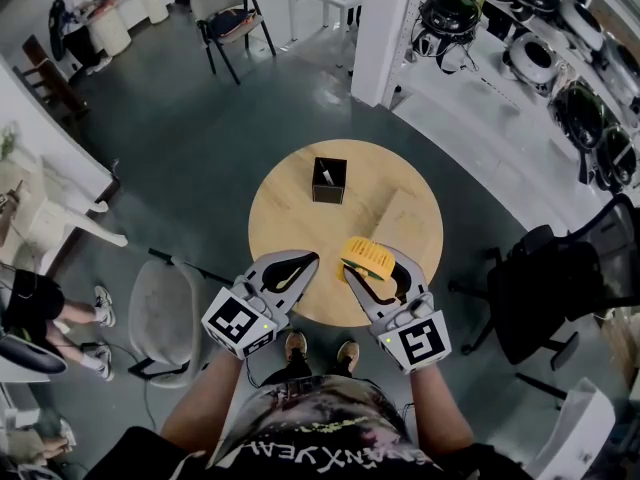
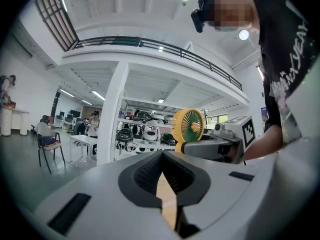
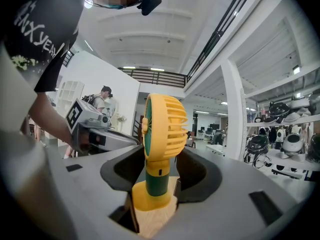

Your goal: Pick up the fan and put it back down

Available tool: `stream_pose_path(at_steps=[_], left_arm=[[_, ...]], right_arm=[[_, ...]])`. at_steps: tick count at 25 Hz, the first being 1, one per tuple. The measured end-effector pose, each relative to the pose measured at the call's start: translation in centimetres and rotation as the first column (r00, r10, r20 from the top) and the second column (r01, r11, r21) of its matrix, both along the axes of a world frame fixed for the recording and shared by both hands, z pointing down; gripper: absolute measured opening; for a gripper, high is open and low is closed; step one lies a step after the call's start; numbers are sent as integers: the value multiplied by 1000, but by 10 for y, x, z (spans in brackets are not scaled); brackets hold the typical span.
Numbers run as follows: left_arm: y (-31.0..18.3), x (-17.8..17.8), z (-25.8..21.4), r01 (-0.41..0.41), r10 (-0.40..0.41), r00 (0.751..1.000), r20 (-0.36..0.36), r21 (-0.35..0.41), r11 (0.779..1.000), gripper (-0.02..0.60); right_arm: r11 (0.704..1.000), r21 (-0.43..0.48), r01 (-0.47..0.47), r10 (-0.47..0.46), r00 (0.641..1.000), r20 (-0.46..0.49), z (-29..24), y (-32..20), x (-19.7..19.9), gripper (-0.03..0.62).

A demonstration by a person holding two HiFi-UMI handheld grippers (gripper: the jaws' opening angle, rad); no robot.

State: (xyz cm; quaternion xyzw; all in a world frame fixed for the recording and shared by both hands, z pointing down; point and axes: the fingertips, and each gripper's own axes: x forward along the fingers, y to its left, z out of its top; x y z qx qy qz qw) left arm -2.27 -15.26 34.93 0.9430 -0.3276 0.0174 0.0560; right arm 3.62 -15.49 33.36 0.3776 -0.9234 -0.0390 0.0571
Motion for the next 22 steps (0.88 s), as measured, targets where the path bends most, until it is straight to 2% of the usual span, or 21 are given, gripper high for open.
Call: stream_pose_path(at_steps=[22], left_arm=[[1, -1, 7, -2, 2, 1000, -3, -6, 1000, 12]], right_arm=[[1000, -14, -7, 7, 1000, 2, 10, 2, 0, 202]])
